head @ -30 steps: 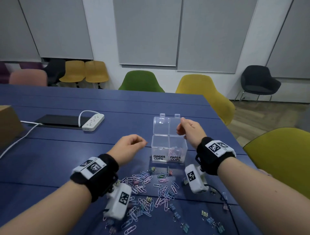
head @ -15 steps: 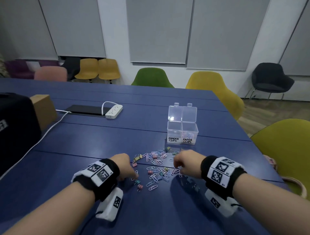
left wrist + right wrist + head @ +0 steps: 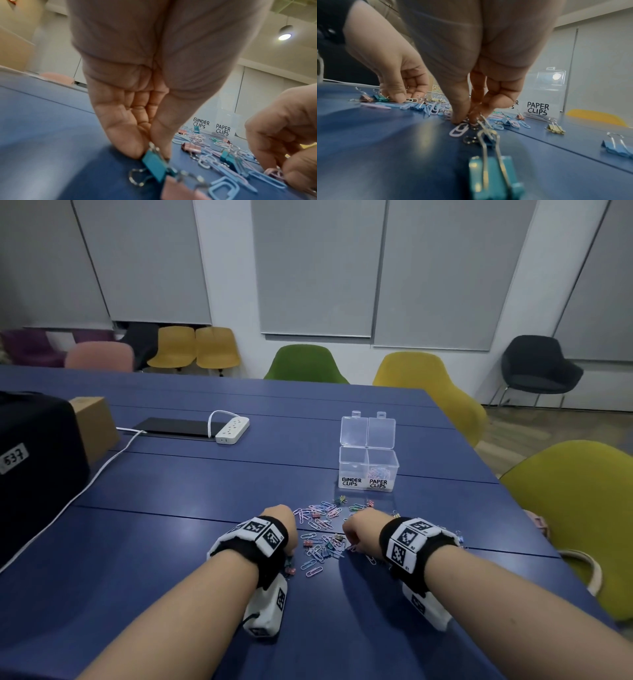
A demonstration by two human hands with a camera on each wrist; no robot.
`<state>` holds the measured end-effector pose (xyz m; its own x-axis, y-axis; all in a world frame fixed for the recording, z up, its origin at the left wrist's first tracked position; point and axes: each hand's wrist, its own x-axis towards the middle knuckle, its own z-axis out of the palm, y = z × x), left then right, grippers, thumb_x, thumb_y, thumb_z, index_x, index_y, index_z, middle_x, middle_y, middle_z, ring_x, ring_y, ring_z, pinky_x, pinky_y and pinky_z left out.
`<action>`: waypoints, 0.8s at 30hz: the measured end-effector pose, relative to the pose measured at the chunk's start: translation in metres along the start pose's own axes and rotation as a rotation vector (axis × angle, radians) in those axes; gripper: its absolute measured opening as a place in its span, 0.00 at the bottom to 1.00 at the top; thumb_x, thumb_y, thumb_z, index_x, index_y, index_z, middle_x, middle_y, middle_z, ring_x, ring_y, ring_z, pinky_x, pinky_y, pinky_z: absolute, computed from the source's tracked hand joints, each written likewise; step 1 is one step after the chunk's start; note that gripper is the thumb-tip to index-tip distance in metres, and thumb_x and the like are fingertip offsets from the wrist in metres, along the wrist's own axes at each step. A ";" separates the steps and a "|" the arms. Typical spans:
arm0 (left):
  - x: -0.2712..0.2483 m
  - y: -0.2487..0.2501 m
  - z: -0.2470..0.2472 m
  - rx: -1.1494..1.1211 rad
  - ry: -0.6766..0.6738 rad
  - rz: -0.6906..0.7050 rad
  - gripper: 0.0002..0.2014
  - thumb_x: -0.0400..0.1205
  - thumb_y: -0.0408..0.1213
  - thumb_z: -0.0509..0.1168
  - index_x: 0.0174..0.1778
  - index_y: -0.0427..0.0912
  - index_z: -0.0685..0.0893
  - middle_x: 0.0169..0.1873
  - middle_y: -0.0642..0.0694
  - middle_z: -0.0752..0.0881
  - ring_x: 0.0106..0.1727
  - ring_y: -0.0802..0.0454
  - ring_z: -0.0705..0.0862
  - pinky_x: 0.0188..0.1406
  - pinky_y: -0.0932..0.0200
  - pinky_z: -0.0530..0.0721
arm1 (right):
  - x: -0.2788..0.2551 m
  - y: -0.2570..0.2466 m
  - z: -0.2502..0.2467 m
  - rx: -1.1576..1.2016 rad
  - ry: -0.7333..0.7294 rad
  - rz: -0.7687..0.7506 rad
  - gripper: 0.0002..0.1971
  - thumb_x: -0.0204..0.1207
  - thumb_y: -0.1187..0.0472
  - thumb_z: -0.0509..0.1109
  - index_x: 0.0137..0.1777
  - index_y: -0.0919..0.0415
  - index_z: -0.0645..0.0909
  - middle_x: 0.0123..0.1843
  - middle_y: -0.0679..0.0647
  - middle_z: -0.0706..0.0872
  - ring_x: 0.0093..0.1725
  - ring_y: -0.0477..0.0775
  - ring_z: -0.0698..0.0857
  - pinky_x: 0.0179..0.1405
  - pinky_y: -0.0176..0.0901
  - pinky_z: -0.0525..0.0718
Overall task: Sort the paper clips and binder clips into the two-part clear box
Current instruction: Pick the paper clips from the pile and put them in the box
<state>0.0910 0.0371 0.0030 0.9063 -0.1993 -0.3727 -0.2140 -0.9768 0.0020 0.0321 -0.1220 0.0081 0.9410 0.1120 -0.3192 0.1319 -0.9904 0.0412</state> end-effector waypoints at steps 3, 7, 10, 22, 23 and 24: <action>0.000 -0.005 0.001 0.004 -0.044 0.057 0.10 0.77 0.42 0.70 0.39 0.39 0.82 0.39 0.45 0.86 0.52 0.44 0.87 0.51 0.58 0.83 | 0.001 -0.003 -0.003 -0.025 -0.068 0.019 0.05 0.79 0.65 0.65 0.52 0.57 0.79 0.56 0.61 0.83 0.53 0.58 0.80 0.48 0.43 0.76; 0.002 -0.030 0.008 -0.588 -0.113 0.084 0.03 0.77 0.30 0.68 0.38 0.39 0.82 0.33 0.40 0.82 0.33 0.46 0.81 0.37 0.58 0.81 | -0.001 -0.001 0.000 0.041 -0.002 0.034 0.06 0.78 0.63 0.65 0.41 0.54 0.73 0.48 0.56 0.80 0.47 0.55 0.77 0.46 0.40 0.75; -0.001 -0.049 0.013 -1.409 -0.247 0.064 0.10 0.79 0.21 0.62 0.36 0.38 0.80 0.29 0.44 0.78 0.29 0.52 0.75 0.28 0.63 0.80 | -0.004 0.012 0.005 0.415 0.189 0.081 0.09 0.75 0.60 0.70 0.35 0.54 0.74 0.41 0.52 0.82 0.42 0.51 0.79 0.44 0.40 0.78; -0.018 -0.024 -0.001 -1.671 -0.237 0.079 0.11 0.79 0.29 0.58 0.30 0.43 0.69 0.25 0.46 0.69 0.23 0.53 0.64 0.23 0.61 0.61 | -0.040 0.031 0.019 2.540 0.219 -0.186 0.20 0.40 0.72 0.78 0.31 0.61 0.73 0.29 0.54 0.73 0.25 0.51 0.74 0.19 0.36 0.72; -0.016 -0.021 0.002 -1.518 -0.208 0.108 0.14 0.80 0.31 0.61 0.29 0.44 0.69 0.24 0.47 0.66 0.22 0.53 0.62 0.22 0.62 0.58 | -0.043 0.032 0.019 2.571 0.201 -0.186 0.22 0.37 0.71 0.77 0.30 0.62 0.72 0.28 0.54 0.71 0.24 0.51 0.71 0.18 0.36 0.68; -0.014 -0.019 0.004 -1.325 -0.179 0.146 0.16 0.80 0.34 0.65 0.28 0.44 0.68 0.23 0.47 0.64 0.21 0.53 0.60 0.23 0.63 0.57 | -0.044 0.033 0.019 2.585 0.184 -0.167 0.22 0.36 0.71 0.77 0.30 0.62 0.71 0.28 0.54 0.70 0.23 0.50 0.69 0.17 0.36 0.64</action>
<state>0.0805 0.0589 0.0048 0.8243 -0.3936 -0.4070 0.2996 -0.3068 0.9034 -0.0112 -0.1615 0.0054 0.9863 0.0260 -0.1626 -0.1151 0.8152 -0.5676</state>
